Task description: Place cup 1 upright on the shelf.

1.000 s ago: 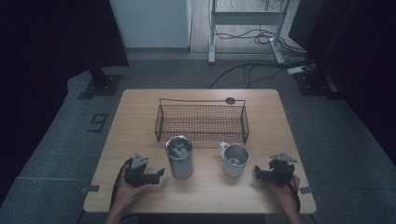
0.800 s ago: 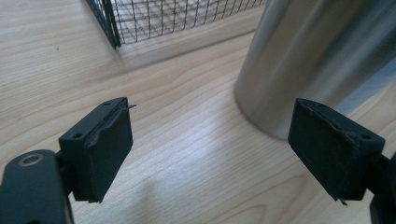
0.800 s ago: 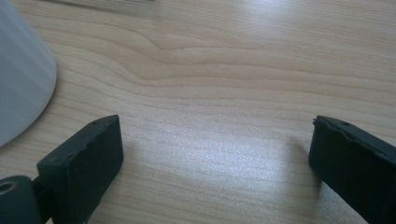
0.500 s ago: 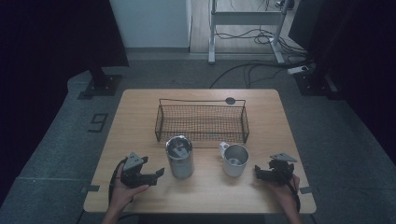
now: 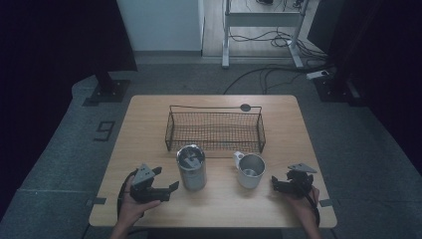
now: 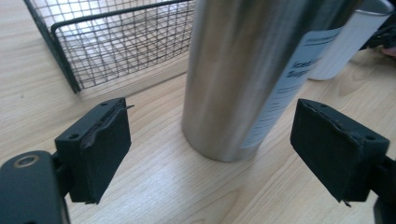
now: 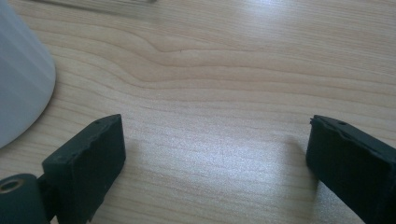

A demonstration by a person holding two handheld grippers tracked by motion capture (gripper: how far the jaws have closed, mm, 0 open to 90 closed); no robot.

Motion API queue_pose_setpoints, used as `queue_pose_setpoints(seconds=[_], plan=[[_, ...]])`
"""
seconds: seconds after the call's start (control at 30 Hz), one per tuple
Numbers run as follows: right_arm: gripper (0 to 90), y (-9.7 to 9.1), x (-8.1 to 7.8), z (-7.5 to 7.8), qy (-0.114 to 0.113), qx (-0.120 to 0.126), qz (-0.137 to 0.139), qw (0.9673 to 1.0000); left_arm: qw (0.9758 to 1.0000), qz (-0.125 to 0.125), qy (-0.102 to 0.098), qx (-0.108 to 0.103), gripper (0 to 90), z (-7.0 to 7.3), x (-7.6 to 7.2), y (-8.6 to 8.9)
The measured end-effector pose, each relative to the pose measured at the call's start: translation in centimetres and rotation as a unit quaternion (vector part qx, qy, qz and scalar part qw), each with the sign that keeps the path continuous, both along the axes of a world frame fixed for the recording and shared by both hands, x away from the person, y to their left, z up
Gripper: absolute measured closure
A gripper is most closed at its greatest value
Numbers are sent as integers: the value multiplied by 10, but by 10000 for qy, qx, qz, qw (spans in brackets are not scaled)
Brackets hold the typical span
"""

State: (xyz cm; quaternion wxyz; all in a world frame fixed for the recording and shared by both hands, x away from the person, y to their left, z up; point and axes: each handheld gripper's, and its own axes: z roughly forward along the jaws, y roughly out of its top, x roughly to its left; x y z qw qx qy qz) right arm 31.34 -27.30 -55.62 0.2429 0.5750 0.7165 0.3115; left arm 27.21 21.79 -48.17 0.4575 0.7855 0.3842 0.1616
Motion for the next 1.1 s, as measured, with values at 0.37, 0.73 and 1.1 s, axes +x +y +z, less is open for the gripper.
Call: queue_pose_setpoints(seconds=[0.37,0.73,1.1], plan=[[49,0,0,0,-3,5,-4,10000,9998,-182,-51,-109,101,6,-5,-8],[55,0,0,0,-10,4,-8,10000,9993,-337,-12,-179,48,7,-6,-17],[60,0,0,0,-13,10,5,10000,9989,-407,-50,-221,23,10,-3,-26]])
